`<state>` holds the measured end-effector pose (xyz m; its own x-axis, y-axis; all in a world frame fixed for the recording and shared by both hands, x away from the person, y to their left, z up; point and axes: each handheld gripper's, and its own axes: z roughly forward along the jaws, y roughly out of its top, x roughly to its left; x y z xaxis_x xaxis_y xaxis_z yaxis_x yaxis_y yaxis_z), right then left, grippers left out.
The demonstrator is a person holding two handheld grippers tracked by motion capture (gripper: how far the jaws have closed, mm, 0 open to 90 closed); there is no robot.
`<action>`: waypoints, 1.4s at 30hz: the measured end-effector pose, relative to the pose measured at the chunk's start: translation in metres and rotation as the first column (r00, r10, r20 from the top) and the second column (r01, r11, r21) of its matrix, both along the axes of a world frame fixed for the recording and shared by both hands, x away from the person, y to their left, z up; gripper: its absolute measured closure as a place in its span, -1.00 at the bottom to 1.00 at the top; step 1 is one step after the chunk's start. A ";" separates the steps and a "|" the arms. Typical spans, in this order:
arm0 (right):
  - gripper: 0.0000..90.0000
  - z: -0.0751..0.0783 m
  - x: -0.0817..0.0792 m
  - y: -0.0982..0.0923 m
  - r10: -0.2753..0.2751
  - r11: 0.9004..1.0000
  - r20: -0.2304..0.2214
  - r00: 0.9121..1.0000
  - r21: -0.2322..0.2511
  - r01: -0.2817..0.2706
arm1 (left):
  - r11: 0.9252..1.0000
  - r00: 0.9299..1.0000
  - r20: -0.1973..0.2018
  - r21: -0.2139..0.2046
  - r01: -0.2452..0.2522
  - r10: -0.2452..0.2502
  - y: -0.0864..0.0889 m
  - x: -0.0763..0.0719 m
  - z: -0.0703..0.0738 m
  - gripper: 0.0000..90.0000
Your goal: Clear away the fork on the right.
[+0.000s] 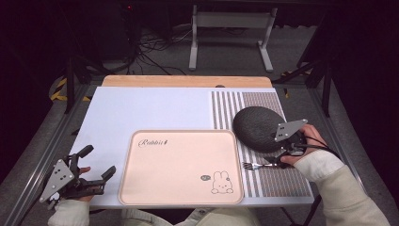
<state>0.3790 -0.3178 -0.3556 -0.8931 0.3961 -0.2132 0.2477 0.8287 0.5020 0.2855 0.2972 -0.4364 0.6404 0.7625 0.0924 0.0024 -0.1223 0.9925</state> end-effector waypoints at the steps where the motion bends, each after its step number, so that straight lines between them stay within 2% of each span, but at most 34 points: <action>1: -0.65 -0.001 0.001 0.000 0.008 1.000 -0.014 1.000 -0.024 -0.008 | 1.000 1.000 0.000 0.000 0.000 0.000 0.000 0.000 0.000 -0.98; 3: -0.65 -0.001 0.001 0.001 0.015 0.999 -0.024 1.000 -0.040 -0.016 | 1.000 1.000 0.001 0.001 0.000 0.000 0.000 0.000 0.000 -0.98; 4: -0.64 -0.002 0.003 0.002 0.032 0.997 -0.049 0.998 -0.072 -0.035 | 1.000 1.000 0.001 0.001 0.000 0.000 0.000 0.000 0.000 -0.98; 6: -0.64 -0.003 0.003 0.003 0.043 0.993 -0.076 0.996 -0.104 -0.051 | 1.000 1.000 0.000 0.001 0.001 -0.001 0.000 0.000 0.000 -0.98; 9: -0.63 -0.006 0.004 0.004 0.053 0.989 -0.109 0.993 -0.133 -0.067 | 1.000 1.000 0.001 0.002 0.001 -0.001 0.000 0.000 0.000 -0.98; 11: -0.63 -0.008 0.005 0.004 0.063 0.987 -0.111 0.992 -0.141 -0.079 | 1.000 1.000 0.001 0.003 0.000 0.000 0.000 0.000 0.000 -0.98; 13: -0.62 -0.011 0.005 0.004 0.057 0.980 -0.143 0.988 -0.183 -0.083 | 1.000 1.000 0.000 0.002 -0.001 0.001 0.000 0.000 0.000 -0.98; 19: -0.60 -0.015 0.006 0.002 0.057 0.973 -0.177 0.983 -0.209 -0.094 | 1.000 1.000 0.000 0.002 -0.001 0.001 0.000 0.000 0.000 -0.98; 20: -0.59 -0.018 0.006 0.002 0.074 0.967 -0.205 0.976 -0.224 -0.120 | 1.000 1.000 0.000 0.004 -0.001 0.001 0.000 0.000 0.000 -0.98; 22: -0.58 -0.020 0.006 0.002 0.080 0.965 -0.215 0.973 -0.228 -0.130 | 1.000 1.000 0.000 0.002 0.001 -0.001 0.000 0.000 0.000 -0.98; 23: -0.57 -0.022 0.007 0.002 0.098 0.958 -0.231 0.968 -0.241 -0.154 | 1.000 1.000 0.000 0.003 0.000 0.000 0.000 0.000 0.000 -0.98; 25: -0.55 -0.025 0.007 0.002 0.101 0.950 -0.253 0.962 -0.261 -0.169 | 1.000 1.000 0.000 0.002 0.000 0.000 0.000 0.000 0.000 -0.98; 33: -0.46 -0.031 0.009 0.003 0.115 0.932 -0.287 0.951 -0.301 -0.204 | 1.000 1.000 0.000 0.004 0.001 -0.001 0.000 0.000 0.000 -0.98; 36: -0.39 -0.031 0.009 0.004 0.138 0.926 -0.242 0.960 -0.313 -0.212 | 1.000 1.000 -0.001 0.005 0.000 0.000 0.000 0.000 0.000 -0.98; 37: -0.39 -0.031 0.009 0.004 0.138 0.926 -0.242 0.960 -0.313 -0.212 | 1.000 1.000 -0.001 0.005 0.000 0.000 0.000 0.000 0.000 -0.98; 38: -0.24 -0.032 0.009 0.005 0.163 0.919 -0.254 0.953 -0.313 -0.240 | 1.000 1.000 -0.002 0.004 0.001 -0.001 -0.001 0.000 0.000 -0.98; 41: -0.08 -0.033 0.010 0.005 0.183 0.908 -0.269 0.946 -0.324 -0.267 | 1.000 1.000 -0.001 0.004 0.001 -0.001 0.000 0.000 0.000 -0.98; 42: -0.04 -0.035 0.010 0.004 0.185 0.906 -0.272 0.944 -0.324 -0.271 | 1.000 1.000 -0.001 0.003 0.001 -0.001 -0.001 0.000 0.000 -0.98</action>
<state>0.3893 -0.3135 -0.3902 -0.9905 0.1128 -0.0788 0.1030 0.9876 0.1188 0.2859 0.2967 -0.4367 0.6412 0.7615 0.0947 0.0028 -0.1257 0.9921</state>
